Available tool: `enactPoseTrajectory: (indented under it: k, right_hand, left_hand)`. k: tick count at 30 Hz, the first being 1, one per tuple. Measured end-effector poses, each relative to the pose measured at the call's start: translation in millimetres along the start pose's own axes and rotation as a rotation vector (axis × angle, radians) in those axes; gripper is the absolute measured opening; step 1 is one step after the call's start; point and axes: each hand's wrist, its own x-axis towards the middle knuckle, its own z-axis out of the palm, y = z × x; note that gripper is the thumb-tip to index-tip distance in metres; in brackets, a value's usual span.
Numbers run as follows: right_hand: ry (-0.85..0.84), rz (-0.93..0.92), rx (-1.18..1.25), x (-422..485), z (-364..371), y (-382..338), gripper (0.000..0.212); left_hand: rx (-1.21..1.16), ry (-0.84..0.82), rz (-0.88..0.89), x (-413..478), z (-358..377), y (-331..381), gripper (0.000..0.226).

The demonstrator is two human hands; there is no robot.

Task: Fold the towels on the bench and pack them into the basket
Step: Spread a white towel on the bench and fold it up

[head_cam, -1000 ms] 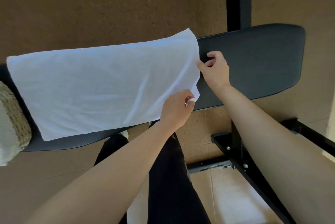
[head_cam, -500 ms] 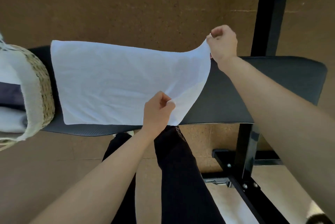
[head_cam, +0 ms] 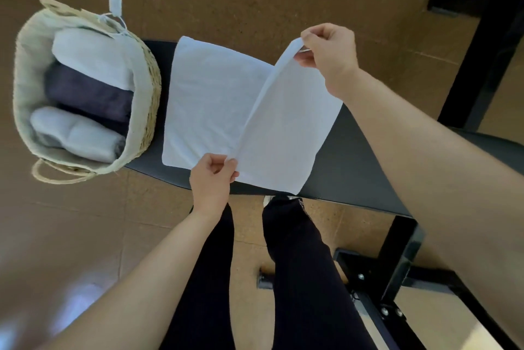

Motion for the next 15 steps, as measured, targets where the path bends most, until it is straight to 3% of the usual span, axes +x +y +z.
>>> enactPoseTrajectory:
  k: [7,11,15]
  right_hand:
    - [-0.054,-0.169,-0.284,-9,78,-33,0.016]
    - [-0.058,-0.250,-0.480,-4,120,-40,0.029]
    - [-0.055,-0.303,-0.555,-5,156,-49,0.020]
  left_hand:
    - [-0.140,0.139,-0.107,26,-53,-9,0.013]
    - [-0.197,0.171,-0.152,40,-74,-16,0.011]
    - [-0.200,0.213,-0.167,56,-91,-24,0.010]
